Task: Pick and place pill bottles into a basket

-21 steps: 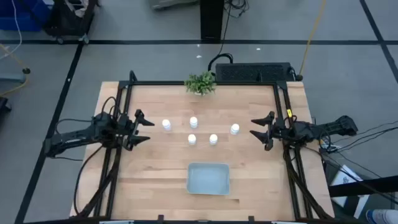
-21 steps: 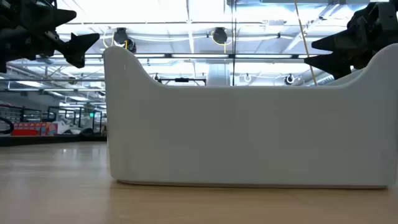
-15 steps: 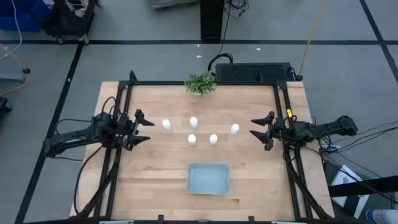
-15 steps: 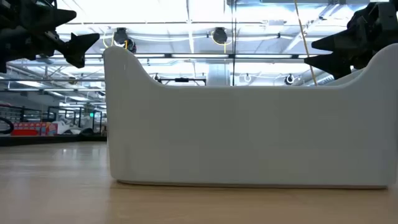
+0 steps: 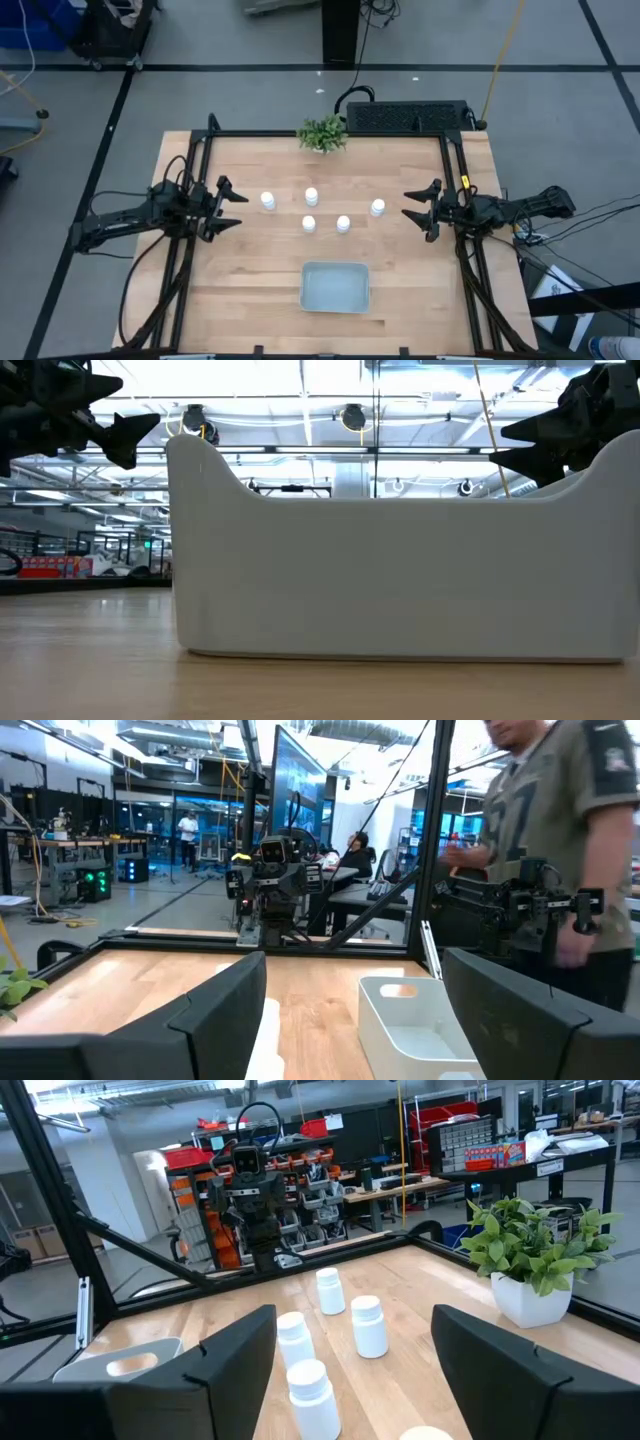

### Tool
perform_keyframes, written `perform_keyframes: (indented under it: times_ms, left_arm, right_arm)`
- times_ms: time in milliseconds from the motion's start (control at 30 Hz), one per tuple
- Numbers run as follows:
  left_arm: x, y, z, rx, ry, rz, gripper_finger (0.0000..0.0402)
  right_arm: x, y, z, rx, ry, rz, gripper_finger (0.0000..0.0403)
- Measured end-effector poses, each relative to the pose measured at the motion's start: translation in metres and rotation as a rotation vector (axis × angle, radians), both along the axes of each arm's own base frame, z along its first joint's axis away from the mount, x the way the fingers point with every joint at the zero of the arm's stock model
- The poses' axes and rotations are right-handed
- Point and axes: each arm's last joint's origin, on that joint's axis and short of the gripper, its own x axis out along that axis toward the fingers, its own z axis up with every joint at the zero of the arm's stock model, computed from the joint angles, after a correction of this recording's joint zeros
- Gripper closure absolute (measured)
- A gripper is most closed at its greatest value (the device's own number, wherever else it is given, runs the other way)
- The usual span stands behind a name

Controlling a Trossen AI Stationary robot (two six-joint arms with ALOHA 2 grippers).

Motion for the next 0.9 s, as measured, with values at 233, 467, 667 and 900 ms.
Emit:
perform_keyframes:
  times_ms: [233,467,667,900]
  left_arm:
    - [0.0,0.0,0.0,0.0,0.0,0.0,0.0096]
    - [0.0,0.0,-0.0001,0.0,0.0,0.0,0.0096]
    - [0.0,0.0,-0.0001,0.0,0.0,0.0,0.0096]
    - [0.0,0.0,0.0,0.0,0.0,0.0,0.0096]
  right_arm:
    - [0.0,0.0,-0.0001,0.0,0.0,0.0,0.014]
    - [0.0,0.0,0.0001,-0.001,0.0,0.0,0.014]
    - [-0.001,-0.0027,0.0043,-0.36,0.061,-0.114,0.014]
    - [-0.0011,-0.0026,0.006,-0.408,0.057,-0.117,0.014]
